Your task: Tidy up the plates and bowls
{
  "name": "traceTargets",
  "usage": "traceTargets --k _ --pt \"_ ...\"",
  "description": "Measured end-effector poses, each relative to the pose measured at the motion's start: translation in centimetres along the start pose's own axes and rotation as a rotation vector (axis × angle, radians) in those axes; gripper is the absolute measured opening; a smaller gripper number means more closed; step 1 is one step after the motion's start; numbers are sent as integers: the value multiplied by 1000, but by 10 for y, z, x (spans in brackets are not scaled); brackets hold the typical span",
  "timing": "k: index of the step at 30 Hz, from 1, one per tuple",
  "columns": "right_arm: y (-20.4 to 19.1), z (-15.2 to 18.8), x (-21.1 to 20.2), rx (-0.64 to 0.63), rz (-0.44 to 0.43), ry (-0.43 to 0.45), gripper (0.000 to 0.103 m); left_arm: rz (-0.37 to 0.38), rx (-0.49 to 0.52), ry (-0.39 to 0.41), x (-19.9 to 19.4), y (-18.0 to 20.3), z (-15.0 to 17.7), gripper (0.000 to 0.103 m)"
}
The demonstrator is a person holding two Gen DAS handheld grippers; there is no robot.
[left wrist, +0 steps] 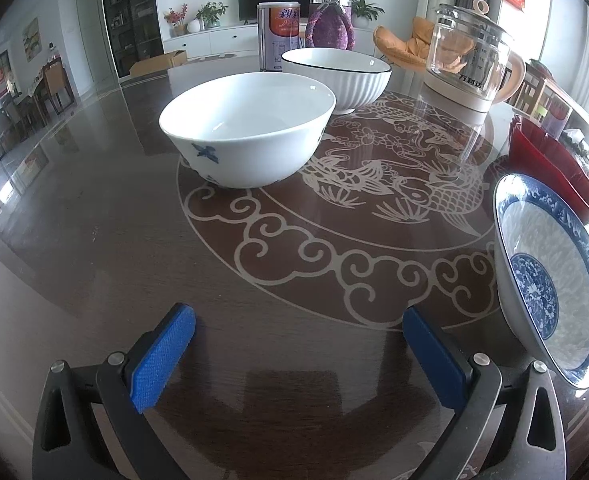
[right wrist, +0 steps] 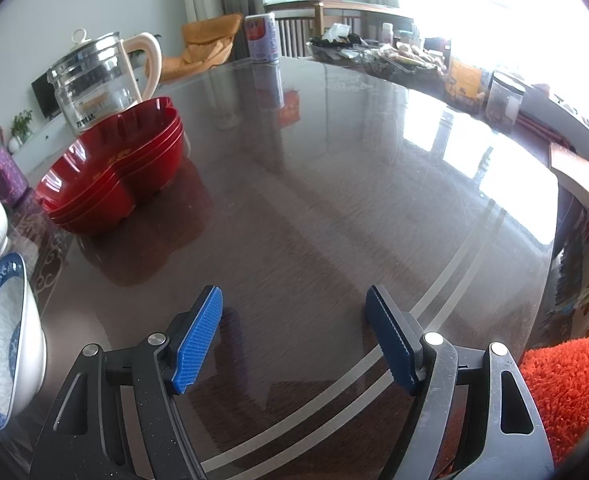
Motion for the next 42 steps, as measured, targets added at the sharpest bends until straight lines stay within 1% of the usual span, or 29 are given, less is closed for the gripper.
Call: traceTargets --k 12,15,16,17,18,19,22,24,25,27,29,30,32,33,34,35,36,37,39,41,42 --pt "1 1 1 -6 1 -2 79 -5 6 -1 1 0 1 103" --pt "3 3 -2 8 -18 7 79 1 1 0 1 0 1 103" --pt "5 3 -7 27 -29 21 79 16 -9 -2 -1 -2 2 102" --pt "7 1 -15 33 -38 53 79 41 -21 -5 -5 -5 4 102" --pt "5 -2 -22 21 -39 81 79 62 -31 -3 -11 -7 4 102" --pt "0 -8 -34 -17 -47 120 79 83 -42 2 -17 -12 4 103" --pt "-22 -21 -61 -111 -100 204 79 141 -73 12 -37 -39 -4 102" --pt "-51 -26 -76 -166 -181 213 79 145 -106 33 -47 -65 -15 103" --pt "-72 -27 -81 -202 -243 199 79 137 -132 46 -51 -83 -24 103" --pt "-121 -24 -88 -285 -372 158 79 119 -189 55 -51 -112 -40 102" --pt "-177 -18 -88 -363 -519 78 79 111 -247 41 -42 -136 -61 102" --pt "-206 -14 -84 -383 -592 24 79 107 -269 29 -36 -145 -73 102" --pt "-258 -10 -64 -364 -721 -138 79 102 -274 15 -24 -151 -92 100" --pt "-274 -8 -54 -345 -760 -198 79 94 -260 2 -15 -150 -101 97" --pt "-297 -6 -36 -311 -806 -303 79 82 -243 -21 -4 -147 -107 89" --pt "-312 -4 -22 -284 -819 -373 79 76 -227 -49 7 -143 -111 83" --pt "-330 0 -1 -250 -814 -461 79 80 -212 -84 20 -138 -114 73" --pt "-338 0 10 -230 -812 -505 79 81 -200 -111 29 -132 -116 67" --pt "-351 4 32 -183 -799 -576 79 68 -173 -159 47 -122 -118 65" --pt "-361 5 49 -160 -771 -611 78 46 -148 -177 58 -117 -118 62" --pt "-365 8 54 -176 -757 -621 78 42 -139 -183 63 -115 -118 57"
Point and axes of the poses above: each gripper's, at about its wrist camera, not at the fingertips, and x roughly the way its jaws point, y to its right, z to its underside, the point moved 7 cm from there along x, roughly the way its jaws point, and after that the axes turned 13 degrees about -z, right-handed, at the moved point
